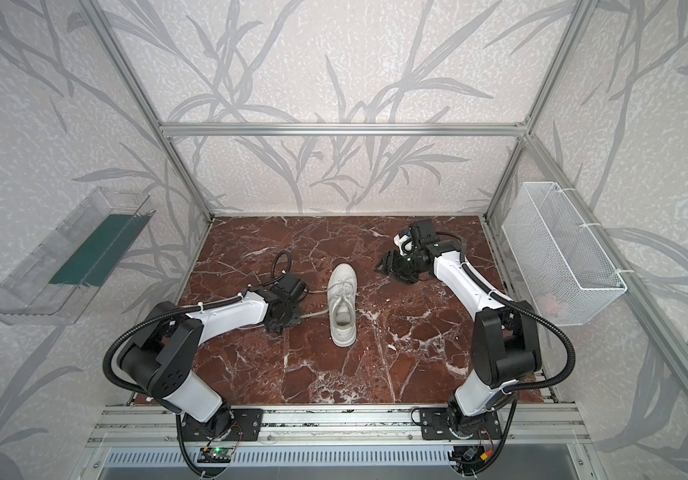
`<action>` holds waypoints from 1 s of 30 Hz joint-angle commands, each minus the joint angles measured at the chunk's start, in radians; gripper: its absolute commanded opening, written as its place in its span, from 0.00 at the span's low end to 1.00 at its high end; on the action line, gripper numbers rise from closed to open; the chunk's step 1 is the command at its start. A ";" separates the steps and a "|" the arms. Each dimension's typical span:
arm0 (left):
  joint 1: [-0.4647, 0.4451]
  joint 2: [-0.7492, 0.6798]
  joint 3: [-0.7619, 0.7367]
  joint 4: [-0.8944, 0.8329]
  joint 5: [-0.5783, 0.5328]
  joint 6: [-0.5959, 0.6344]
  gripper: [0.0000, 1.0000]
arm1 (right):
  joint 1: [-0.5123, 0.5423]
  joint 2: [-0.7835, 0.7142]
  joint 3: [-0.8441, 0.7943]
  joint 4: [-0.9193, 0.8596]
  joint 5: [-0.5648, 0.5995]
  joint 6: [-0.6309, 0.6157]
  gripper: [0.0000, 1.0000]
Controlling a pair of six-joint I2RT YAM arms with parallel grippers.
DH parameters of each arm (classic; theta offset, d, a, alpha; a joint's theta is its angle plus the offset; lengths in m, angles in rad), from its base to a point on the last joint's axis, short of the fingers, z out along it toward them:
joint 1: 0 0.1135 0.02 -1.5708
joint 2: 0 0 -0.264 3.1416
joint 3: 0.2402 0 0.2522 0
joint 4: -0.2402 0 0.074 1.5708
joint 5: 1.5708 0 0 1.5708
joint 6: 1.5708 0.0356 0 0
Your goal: Tie the shoes
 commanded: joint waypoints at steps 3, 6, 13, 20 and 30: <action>-0.001 -0.011 0.011 -0.046 0.012 -0.004 0.23 | -0.006 -0.030 -0.020 -0.005 -0.017 -0.010 0.63; 0.000 -0.034 0.044 -0.082 -0.009 0.011 0.14 | -0.006 -0.031 -0.025 0.001 -0.023 -0.005 0.64; 0.000 -0.103 0.138 -0.159 -0.122 0.087 0.00 | -0.007 -0.055 -0.051 0.008 -0.022 -0.009 0.63; -0.002 -0.144 0.260 -0.068 -0.162 0.384 0.00 | -0.032 -0.094 -0.086 -0.003 -0.020 -0.017 0.63; -0.031 0.063 0.560 0.179 0.268 0.924 0.00 | -0.116 -0.245 -0.164 -0.061 0.001 -0.043 0.63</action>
